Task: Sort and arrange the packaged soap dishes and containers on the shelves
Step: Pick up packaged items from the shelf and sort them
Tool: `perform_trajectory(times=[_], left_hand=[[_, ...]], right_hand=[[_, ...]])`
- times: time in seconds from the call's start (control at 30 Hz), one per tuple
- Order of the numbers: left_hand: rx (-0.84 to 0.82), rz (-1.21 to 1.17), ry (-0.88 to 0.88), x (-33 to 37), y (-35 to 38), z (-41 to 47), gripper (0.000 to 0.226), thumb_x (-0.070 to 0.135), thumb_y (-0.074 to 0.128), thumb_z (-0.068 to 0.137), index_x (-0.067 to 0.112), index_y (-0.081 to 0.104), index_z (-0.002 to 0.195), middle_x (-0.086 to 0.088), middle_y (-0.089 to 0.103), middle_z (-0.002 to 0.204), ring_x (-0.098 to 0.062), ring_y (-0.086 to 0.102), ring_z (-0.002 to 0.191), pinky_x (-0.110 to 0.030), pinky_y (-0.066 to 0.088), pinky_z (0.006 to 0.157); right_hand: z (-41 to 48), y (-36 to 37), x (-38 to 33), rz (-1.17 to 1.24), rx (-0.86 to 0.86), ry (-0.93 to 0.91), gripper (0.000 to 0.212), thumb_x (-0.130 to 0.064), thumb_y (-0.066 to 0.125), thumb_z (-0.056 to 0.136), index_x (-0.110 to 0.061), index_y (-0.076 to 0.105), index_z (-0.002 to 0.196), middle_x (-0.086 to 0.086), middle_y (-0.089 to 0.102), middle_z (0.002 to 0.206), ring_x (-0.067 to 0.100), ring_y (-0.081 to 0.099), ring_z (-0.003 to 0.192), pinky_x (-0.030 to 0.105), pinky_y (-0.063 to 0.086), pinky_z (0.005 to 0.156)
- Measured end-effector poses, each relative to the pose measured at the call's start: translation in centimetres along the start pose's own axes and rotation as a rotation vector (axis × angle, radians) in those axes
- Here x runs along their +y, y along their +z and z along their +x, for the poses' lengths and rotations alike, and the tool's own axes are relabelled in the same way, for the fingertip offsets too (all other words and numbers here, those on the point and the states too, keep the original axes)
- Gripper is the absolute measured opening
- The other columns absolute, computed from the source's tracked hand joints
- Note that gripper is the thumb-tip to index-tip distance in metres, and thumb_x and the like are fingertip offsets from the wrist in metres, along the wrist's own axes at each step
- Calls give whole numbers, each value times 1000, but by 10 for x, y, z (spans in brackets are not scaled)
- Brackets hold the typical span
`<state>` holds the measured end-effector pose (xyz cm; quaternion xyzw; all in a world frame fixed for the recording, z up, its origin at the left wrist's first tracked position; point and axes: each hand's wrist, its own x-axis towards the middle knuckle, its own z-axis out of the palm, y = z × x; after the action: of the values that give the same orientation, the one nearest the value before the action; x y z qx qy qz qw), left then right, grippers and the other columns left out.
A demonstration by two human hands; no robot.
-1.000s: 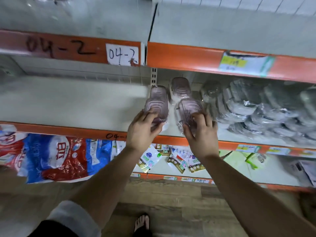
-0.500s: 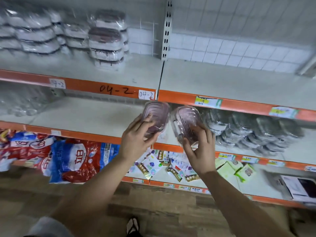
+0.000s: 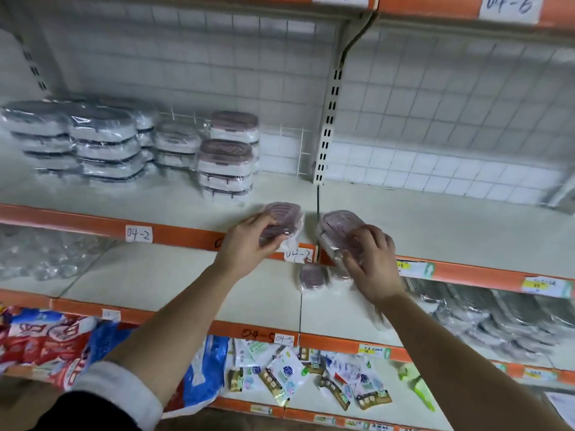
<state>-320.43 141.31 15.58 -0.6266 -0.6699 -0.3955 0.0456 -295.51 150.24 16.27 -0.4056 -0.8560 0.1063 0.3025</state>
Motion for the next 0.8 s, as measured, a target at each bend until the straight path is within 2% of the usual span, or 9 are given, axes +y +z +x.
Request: perform_trajectory(times=[0.1,0.17,0.27,0.37,0.43,0.5,0.57,0.67,0.8], left_hand=[[-152,-9,42,-25,-4,24,30,28,69,88,9,62,111,-5,68,112,-23,64,102,-37,52,85],[-200,35,73,-41,-3,36,32,21,65,91,9,61,120,-8,64,125,-28,56,121,-39,45,99],[-199,93,78,-58,0,47,42,5,60,87,10,61,129,-9,53,140,-28,38,138,-39,29,115],[-154,47,35,-58,7,57,35,28,62,79,9,66,109,-10,65,121,-33,54,121,-42,42,104],[-114,108,8,-54,16,64,43,49,69,75,13,63,97,-6,67,108,-29,58,105,-41,46,94],[-88,175,-40,-52,23,70,52,57,75,72,13,59,94,-5,67,101,-27,58,99,-40,43,92],[-62,168,-84,-51,26,73,51,55,76,72,12,56,93,-5,67,97,-27,58,96,-40,42,90],[-21,122,-34,-52,23,72,45,47,77,73,10,58,92,-4,66,95,-29,58,96,-41,43,89],[61,76,107,-48,5,75,52,46,72,76,7,64,110,-10,65,120,-29,57,113,-41,46,97]], right_hand=[[24,14,-6,-27,28,9,49,-37,40,85,-5,62,115,13,60,120,38,45,115,44,34,104],[38,23,-5,-87,5,24,51,-37,36,86,-9,61,121,8,60,125,38,40,128,46,28,112],[52,37,2,-144,1,102,38,-20,47,92,-15,59,128,2,56,135,37,29,138,46,24,113],[63,47,7,-56,21,156,34,-4,53,88,-9,61,121,11,62,127,39,33,131,40,33,106],[72,51,6,-56,28,172,26,-10,55,86,-5,61,111,13,64,118,40,38,125,40,37,100],[80,53,3,-97,34,194,25,-19,59,84,-5,59,104,11,62,112,38,39,119,41,43,89],[83,57,1,-145,45,207,27,-26,62,84,-7,56,102,8,60,111,35,38,115,42,47,79],[85,61,1,-177,74,215,38,-44,51,84,-10,54,100,7,57,108,32,38,111,44,47,79],[85,62,2,-191,86,208,41,-47,51,86,-10,53,101,8,56,109,33,39,112,45,45,80]])
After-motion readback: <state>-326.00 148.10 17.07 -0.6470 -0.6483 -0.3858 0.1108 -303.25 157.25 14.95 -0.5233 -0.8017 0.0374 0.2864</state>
